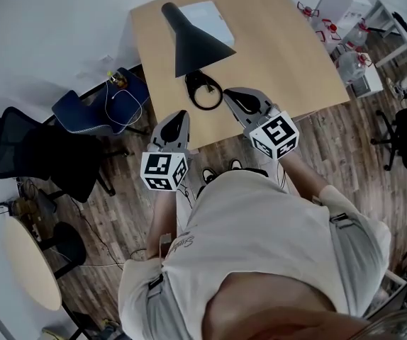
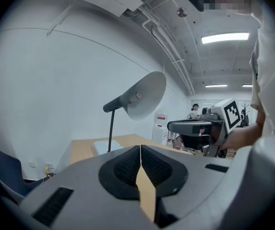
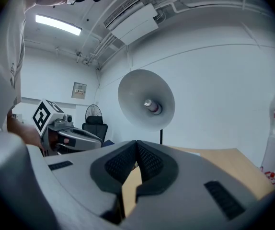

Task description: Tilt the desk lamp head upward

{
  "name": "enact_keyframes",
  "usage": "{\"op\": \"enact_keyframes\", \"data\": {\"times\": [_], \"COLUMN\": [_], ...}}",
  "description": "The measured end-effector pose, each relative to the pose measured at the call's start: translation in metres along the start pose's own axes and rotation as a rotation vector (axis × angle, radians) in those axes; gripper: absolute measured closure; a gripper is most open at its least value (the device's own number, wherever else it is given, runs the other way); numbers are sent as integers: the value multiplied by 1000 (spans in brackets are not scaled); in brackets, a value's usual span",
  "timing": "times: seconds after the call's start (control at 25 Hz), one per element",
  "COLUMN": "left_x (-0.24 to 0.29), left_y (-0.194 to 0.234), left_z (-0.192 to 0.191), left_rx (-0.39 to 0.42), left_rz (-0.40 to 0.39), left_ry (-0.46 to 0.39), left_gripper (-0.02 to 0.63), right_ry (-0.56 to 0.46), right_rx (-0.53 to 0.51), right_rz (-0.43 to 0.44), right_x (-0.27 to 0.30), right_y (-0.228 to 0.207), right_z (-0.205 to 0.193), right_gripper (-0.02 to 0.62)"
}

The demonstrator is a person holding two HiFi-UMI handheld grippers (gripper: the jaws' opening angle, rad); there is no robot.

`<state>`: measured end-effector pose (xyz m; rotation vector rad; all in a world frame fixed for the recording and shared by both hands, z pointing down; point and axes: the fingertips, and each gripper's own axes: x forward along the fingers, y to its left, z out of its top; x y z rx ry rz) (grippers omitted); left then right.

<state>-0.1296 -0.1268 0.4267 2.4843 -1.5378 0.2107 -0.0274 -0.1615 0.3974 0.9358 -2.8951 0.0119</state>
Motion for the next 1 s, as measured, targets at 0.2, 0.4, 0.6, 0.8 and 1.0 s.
{"op": "enact_keyframes", "data": {"times": [0.2,0.4,0.6,0.8,1.0], "left_x": [1,-3,-6,-5,-2], "left_y": [-2,4,15,15,14], "left_z": [1,-4,-4,-1,-1], "left_rx": [0,-11,-38,-40,-39], "left_rz": [-4,9,34,28,20], "left_ry": [2,8,-8,-15,-18], "left_gripper": [589,589,589,589,589], "right_ry": [-4,-5,-11,-11,-8], "right_rx": [-3,0,1,0,1], "right_rz": [11,19,15,10,0], "right_x": [1,4,5,3,2], "right_y": [-2,2,4,3,-1], "right_z": [2,-1,0,1,-1], "right_gripper": [601,601,601,601,600]}}
